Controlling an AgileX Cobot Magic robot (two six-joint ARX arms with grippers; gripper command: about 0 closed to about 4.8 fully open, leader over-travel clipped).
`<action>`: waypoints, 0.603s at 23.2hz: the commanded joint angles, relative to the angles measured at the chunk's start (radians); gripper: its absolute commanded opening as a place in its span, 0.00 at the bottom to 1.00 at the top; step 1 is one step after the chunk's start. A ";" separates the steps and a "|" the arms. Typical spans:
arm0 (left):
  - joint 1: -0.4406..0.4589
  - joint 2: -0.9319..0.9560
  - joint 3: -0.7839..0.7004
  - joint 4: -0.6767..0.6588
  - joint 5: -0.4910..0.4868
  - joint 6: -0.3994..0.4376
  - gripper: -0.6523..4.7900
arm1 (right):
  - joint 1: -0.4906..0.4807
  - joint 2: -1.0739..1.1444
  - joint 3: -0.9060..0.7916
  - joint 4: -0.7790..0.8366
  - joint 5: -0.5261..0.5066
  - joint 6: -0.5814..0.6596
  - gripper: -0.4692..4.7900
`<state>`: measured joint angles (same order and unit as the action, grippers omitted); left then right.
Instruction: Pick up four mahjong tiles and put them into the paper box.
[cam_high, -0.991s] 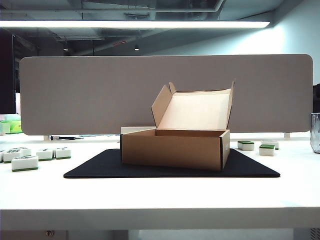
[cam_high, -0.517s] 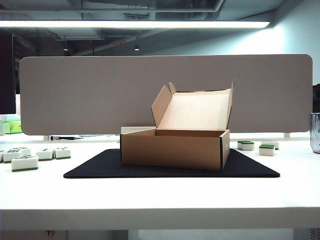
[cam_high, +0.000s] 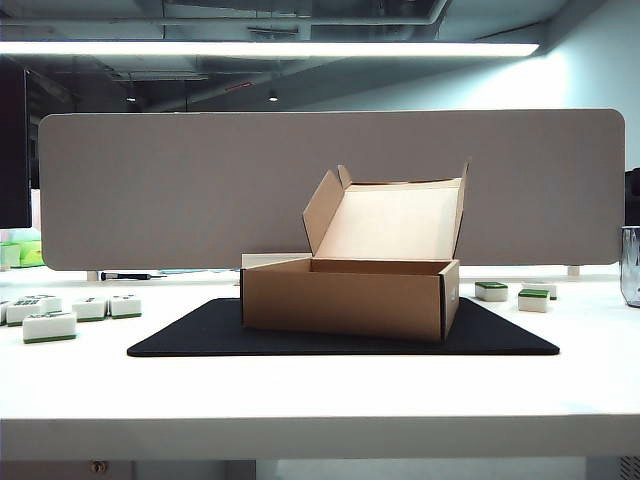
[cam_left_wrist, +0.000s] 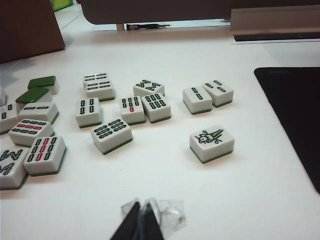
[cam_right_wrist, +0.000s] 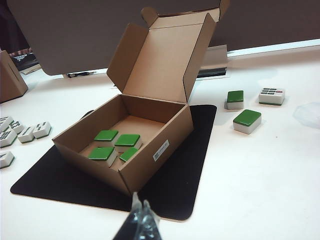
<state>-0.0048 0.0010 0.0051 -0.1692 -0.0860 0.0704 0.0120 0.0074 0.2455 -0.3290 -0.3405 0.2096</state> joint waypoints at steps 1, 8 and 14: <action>-0.003 0.000 0.000 -0.016 0.005 -0.003 0.11 | 0.000 -0.008 0.004 0.016 -0.001 0.003 0.09; -0.017 0.000 0.001 -0.016 0.088 -0.003 0.11 | 0.000 -0.008 0.004 0.016 -0.002 0.003 0.09; -0.017 0.000 0.001 -0.016 0.087 -0.003 0.11 | 0.000 -0.008 0.004 0.016 -0.002 0.003 0.09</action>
<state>-0.0216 0.0013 0.0055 -0.1730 -0.0071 0.0704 0.0120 0.0074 0.2455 -0.3290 -0.3405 0.2096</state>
